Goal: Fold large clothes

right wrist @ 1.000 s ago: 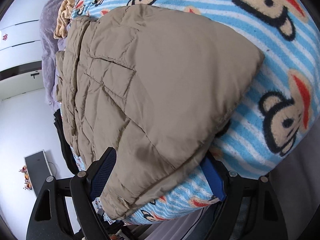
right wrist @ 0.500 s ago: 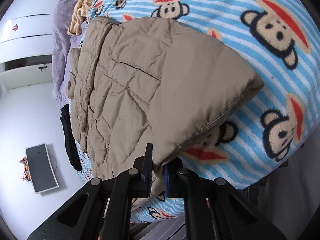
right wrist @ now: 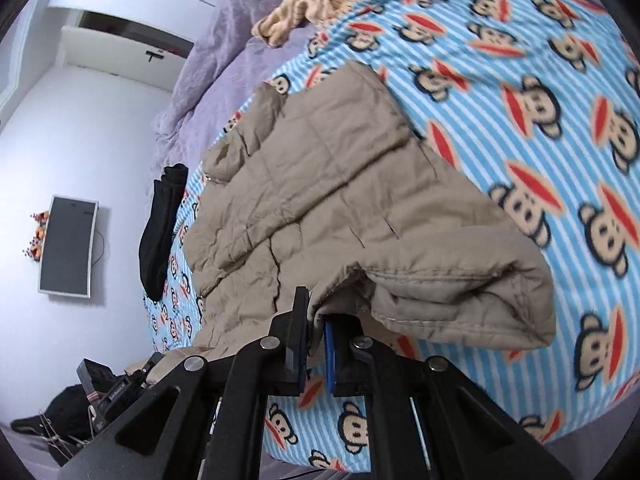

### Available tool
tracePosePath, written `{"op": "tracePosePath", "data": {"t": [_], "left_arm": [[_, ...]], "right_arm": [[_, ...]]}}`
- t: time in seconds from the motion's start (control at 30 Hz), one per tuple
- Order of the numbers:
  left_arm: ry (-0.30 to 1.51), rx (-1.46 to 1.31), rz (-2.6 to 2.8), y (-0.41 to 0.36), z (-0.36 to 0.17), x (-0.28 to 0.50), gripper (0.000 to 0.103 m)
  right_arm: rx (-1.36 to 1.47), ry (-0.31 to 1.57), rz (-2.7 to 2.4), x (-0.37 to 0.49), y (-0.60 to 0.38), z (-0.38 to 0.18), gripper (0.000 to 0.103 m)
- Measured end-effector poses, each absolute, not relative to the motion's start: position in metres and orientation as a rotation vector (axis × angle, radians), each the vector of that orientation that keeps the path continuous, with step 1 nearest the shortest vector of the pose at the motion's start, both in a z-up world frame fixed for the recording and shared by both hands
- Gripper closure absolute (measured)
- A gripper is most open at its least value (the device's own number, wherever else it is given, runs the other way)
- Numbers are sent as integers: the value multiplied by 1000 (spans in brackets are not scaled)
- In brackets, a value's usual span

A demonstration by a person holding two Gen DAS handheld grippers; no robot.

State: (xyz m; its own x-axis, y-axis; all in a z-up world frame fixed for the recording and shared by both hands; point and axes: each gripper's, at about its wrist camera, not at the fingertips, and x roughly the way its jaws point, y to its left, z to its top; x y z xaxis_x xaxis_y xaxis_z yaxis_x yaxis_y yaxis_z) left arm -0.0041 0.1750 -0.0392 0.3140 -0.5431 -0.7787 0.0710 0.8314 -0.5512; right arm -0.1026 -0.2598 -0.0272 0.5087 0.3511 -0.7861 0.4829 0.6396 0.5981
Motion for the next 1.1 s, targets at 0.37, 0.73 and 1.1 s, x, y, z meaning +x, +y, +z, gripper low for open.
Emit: {"op": "tracePosePath", "data": {"t": [0.37, 0.73, 1.1], "left_arm": [[1052, -410, -343, 130, -18, 97, 88], [1122, -317, -333, 100, -74, 194, 88], [1183, -315, -262, 86, -141, 270, 88]], "right_arm": [[692, 1072, -17, 45, -292, -9, 96], [672, 1106, -80, 128, -305, -62, 98], [652, 1157, -164, 197, -324, -125, 98]]}}
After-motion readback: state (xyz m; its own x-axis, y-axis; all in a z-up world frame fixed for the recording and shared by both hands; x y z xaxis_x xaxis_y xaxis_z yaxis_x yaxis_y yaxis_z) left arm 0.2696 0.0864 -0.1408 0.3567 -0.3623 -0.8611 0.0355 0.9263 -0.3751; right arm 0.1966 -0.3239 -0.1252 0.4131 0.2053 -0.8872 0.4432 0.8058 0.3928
